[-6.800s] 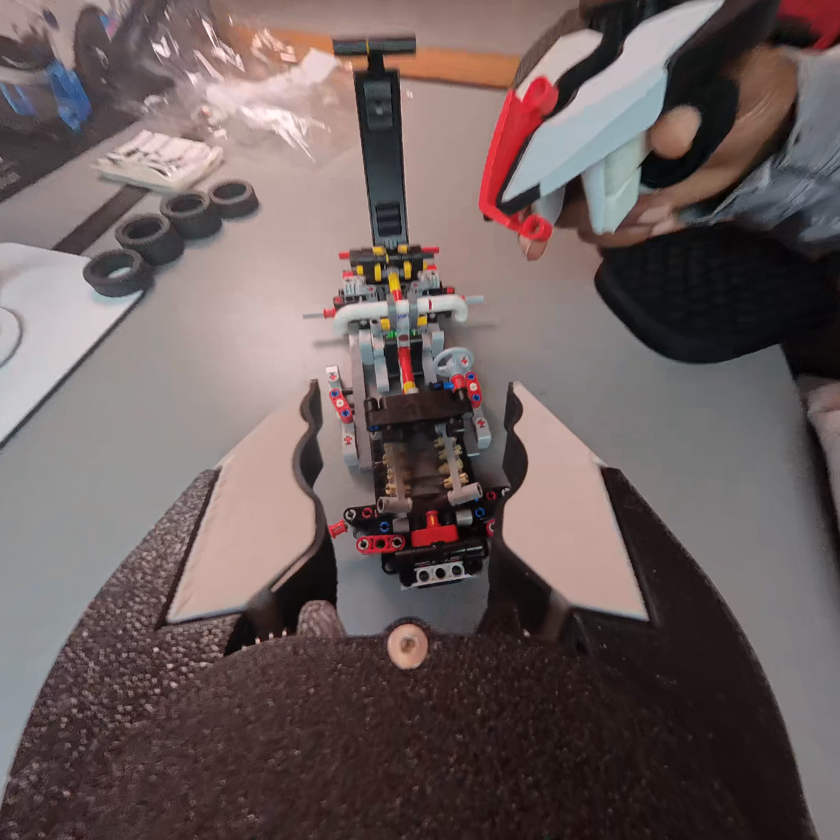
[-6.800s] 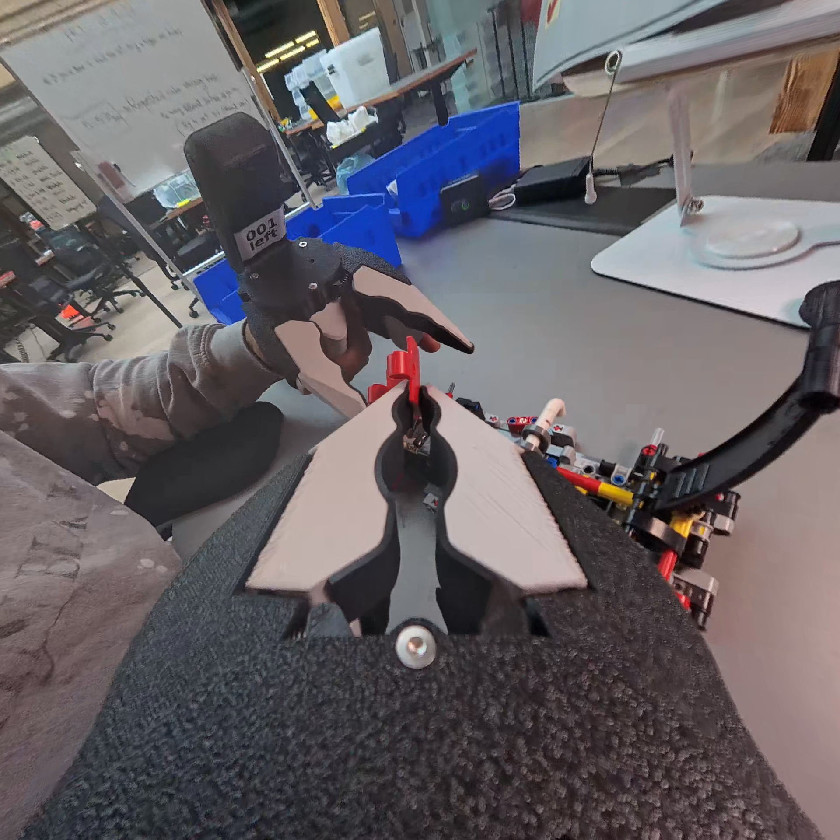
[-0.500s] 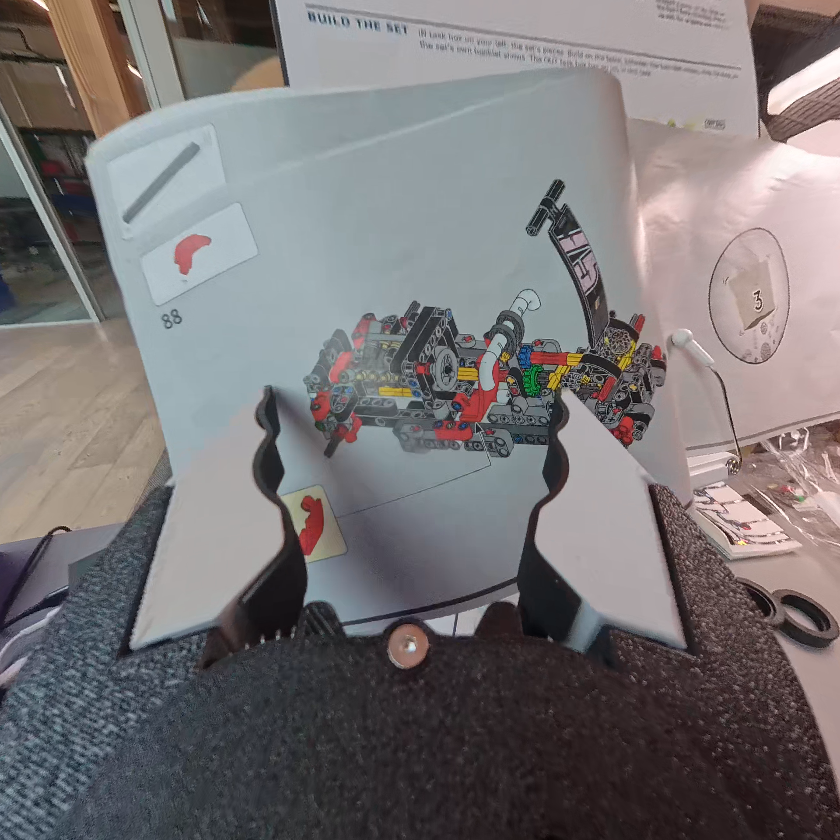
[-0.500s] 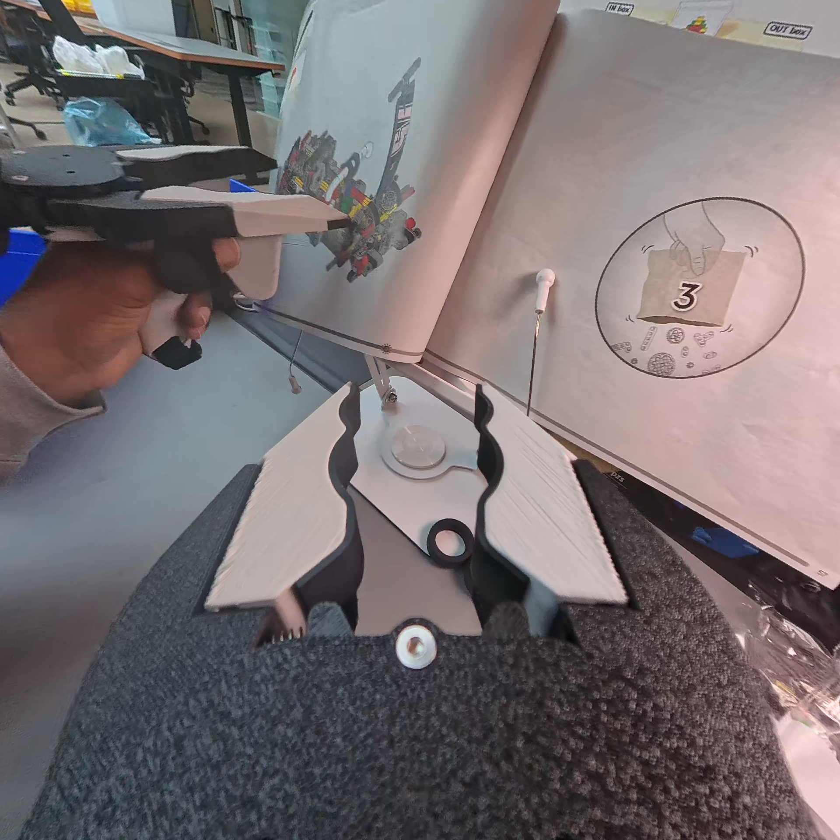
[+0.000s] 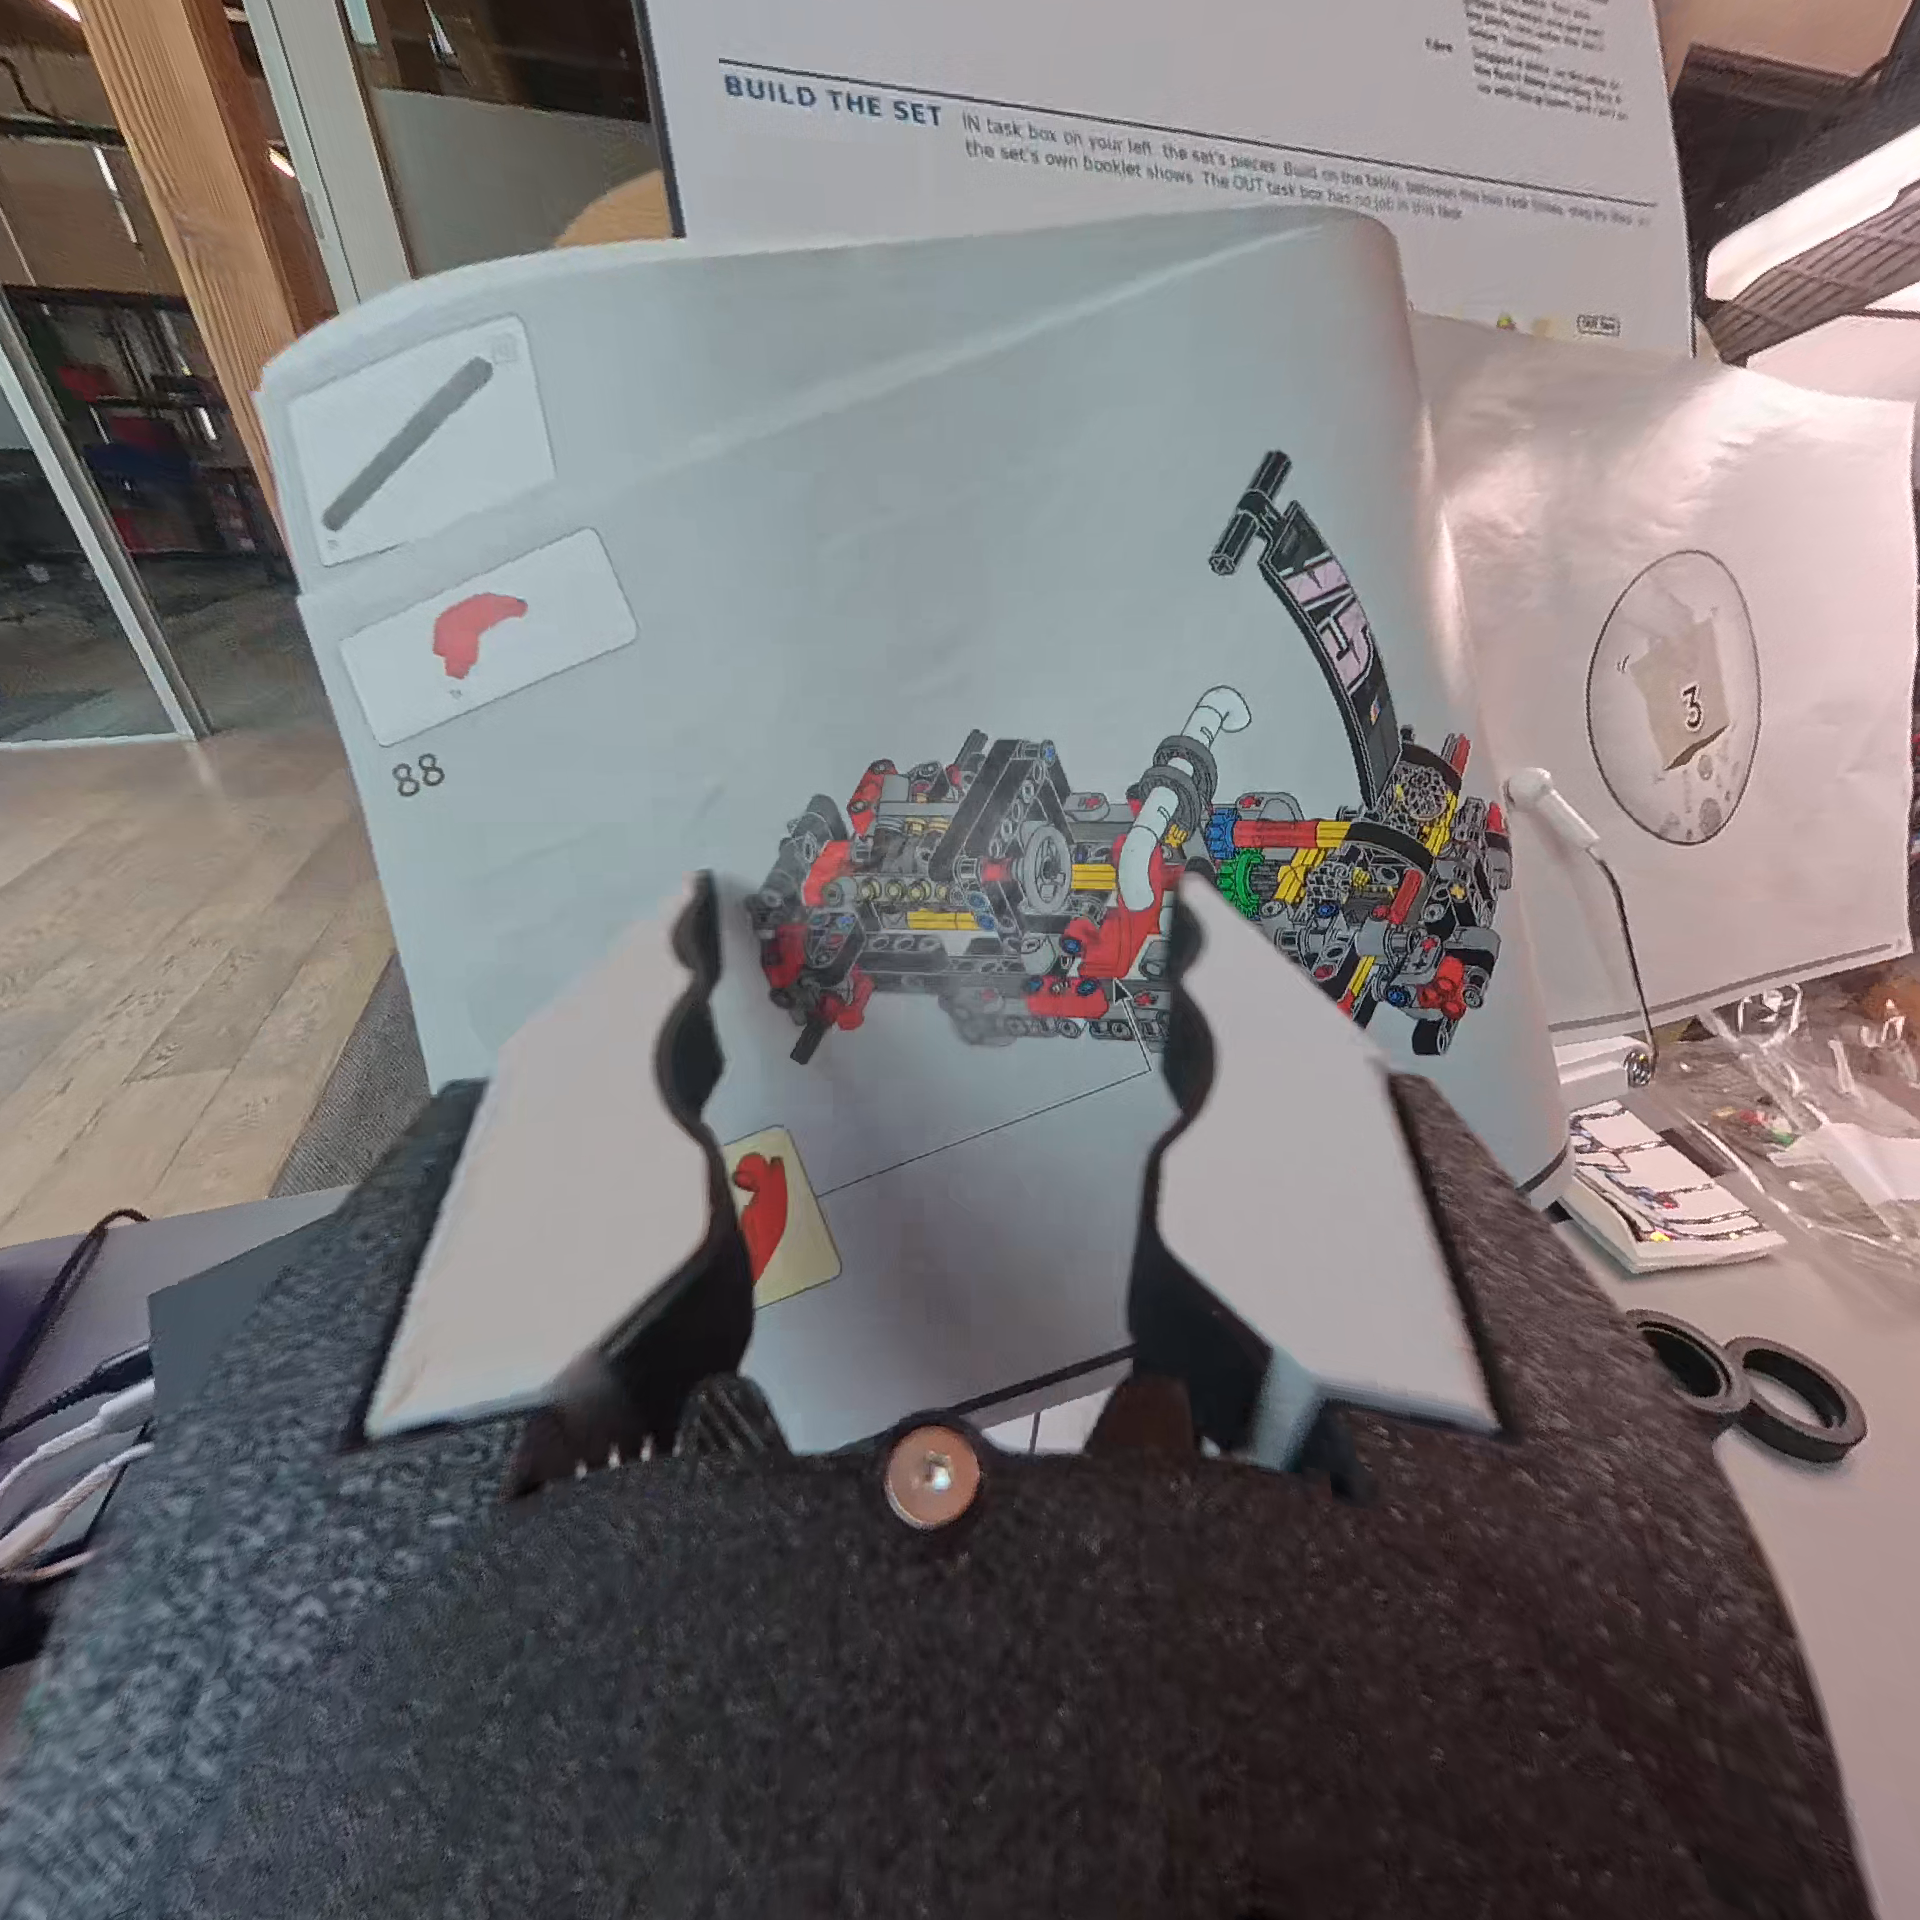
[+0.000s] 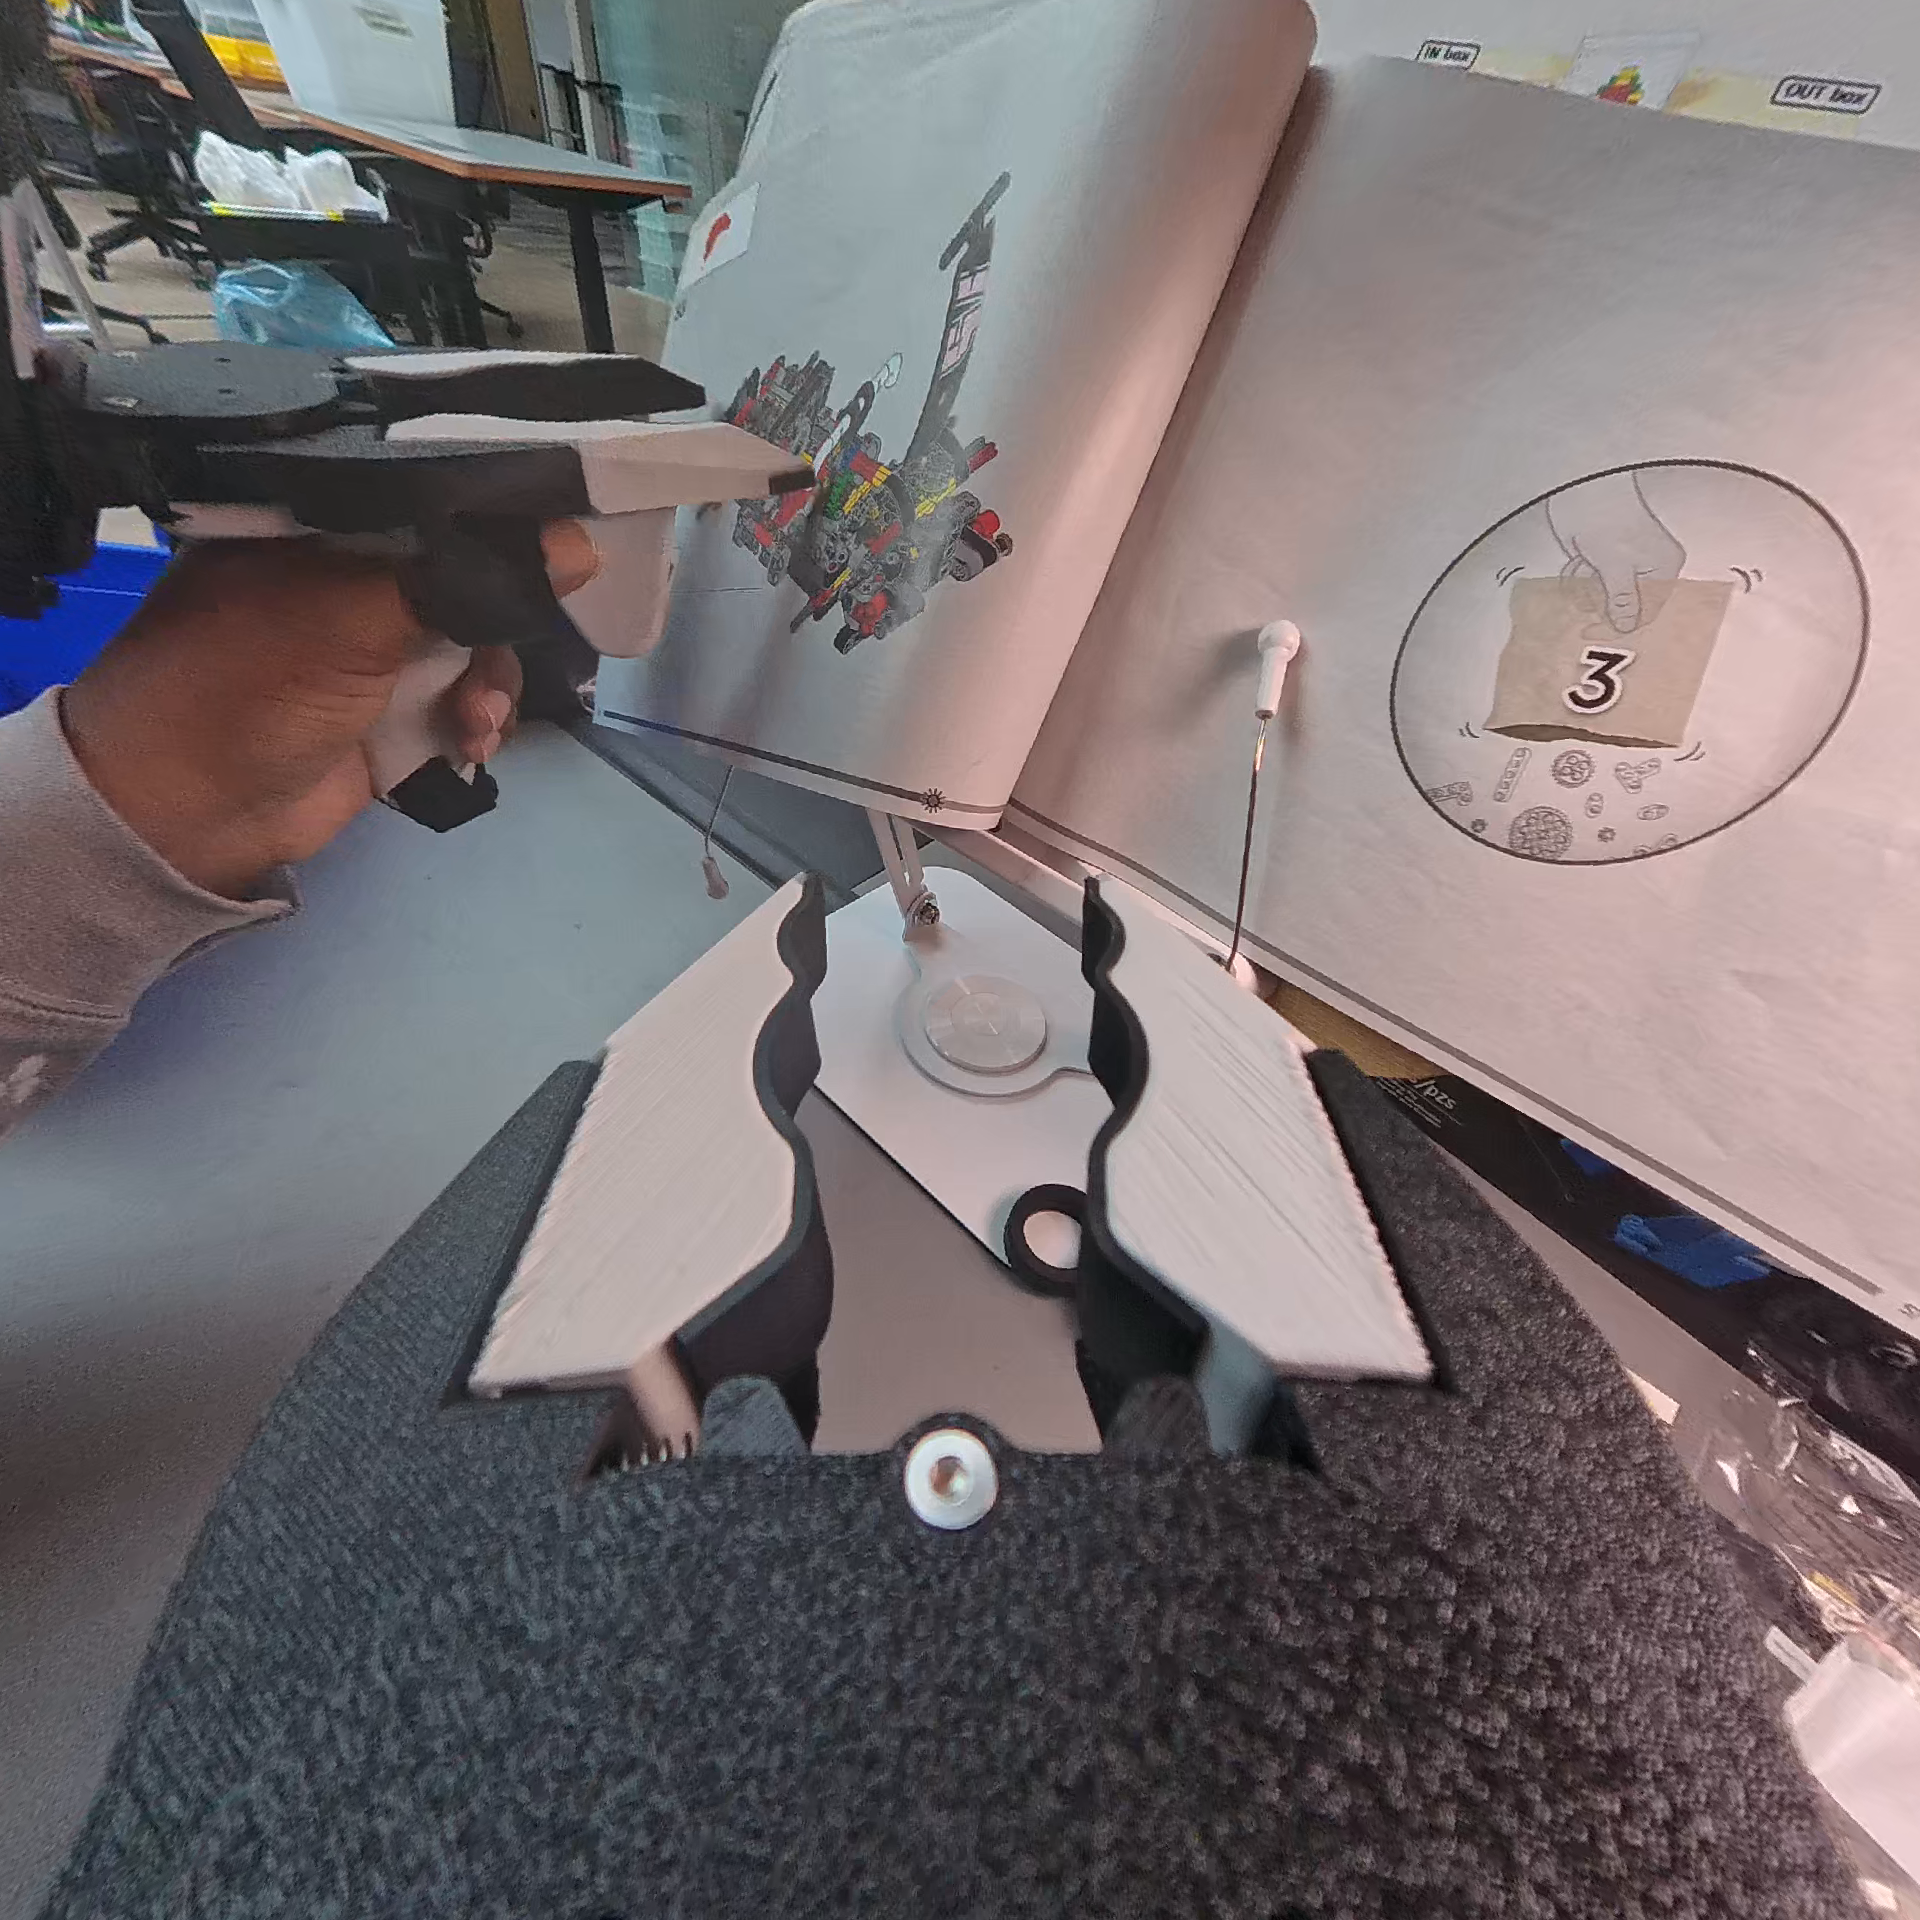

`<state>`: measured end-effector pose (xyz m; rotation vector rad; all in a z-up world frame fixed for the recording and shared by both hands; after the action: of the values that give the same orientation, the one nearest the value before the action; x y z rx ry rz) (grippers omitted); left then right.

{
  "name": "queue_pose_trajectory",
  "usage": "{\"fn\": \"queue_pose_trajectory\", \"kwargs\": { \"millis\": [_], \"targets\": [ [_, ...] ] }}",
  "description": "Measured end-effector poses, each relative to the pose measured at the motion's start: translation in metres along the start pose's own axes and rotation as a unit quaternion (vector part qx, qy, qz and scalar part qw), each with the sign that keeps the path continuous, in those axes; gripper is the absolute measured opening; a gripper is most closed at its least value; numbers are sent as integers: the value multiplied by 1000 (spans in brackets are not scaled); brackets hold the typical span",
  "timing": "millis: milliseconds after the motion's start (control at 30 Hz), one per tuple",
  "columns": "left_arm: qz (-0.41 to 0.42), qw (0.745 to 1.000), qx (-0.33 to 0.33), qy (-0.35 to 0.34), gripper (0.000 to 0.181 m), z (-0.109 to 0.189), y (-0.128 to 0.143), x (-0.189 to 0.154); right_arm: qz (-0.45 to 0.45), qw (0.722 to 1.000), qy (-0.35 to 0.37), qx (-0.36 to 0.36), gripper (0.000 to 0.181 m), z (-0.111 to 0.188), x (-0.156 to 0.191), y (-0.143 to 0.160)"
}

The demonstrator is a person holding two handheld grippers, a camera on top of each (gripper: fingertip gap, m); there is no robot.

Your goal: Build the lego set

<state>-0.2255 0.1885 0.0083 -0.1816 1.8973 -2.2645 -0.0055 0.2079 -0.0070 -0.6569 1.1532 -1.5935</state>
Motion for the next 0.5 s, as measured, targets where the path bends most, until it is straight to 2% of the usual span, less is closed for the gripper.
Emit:
{"fn": "queue_pose_trajectory", "kwargs": {
  "millis": [67,100,167,233,300,367,433,500],
  "targets": [
    [31,999,19,22,123,-3,0,-2,-3,1000,-4,0,50,0,1,1],
    [39,998,28,32,131,-6,0,-4,-7,1000,-8,1,50,-1,2,2],
    [22,998,56,20,126,-14,4,-8,-13,1000,-15,2,50,-5,5,2],
    [-22,996,75,-34,121,-22,9,-4,-10,1000,-18,0,49,-6,10,1],
    [-52,995,71,-54,103,-24,11,0,-5,1000,-20,-2,49,-6,15,-1],
    [-57,996,59,-43,61,-21,10,-1,-2,1000,-20,-6,49,-3,17,-1],
    [-63,995,57,-43,57,-21,11,-1,-4,1000,-21,-6,49,-2,17,0],
    [-65,995,58,-40,42,-23,12,0,-9,1000,-23,-4,49,-2,16,0]
  ]
}}
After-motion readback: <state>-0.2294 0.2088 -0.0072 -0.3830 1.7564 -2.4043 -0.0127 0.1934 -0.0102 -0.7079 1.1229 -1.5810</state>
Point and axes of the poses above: each gripper's, where its closed fingertips meet, z back along the fingers, y out of its underside, x = y × z across the jaws, the point moved 4 cm from there along z, back along the fingers, and after that the axes turned 11 degrees about x, right-handed, at the moved point
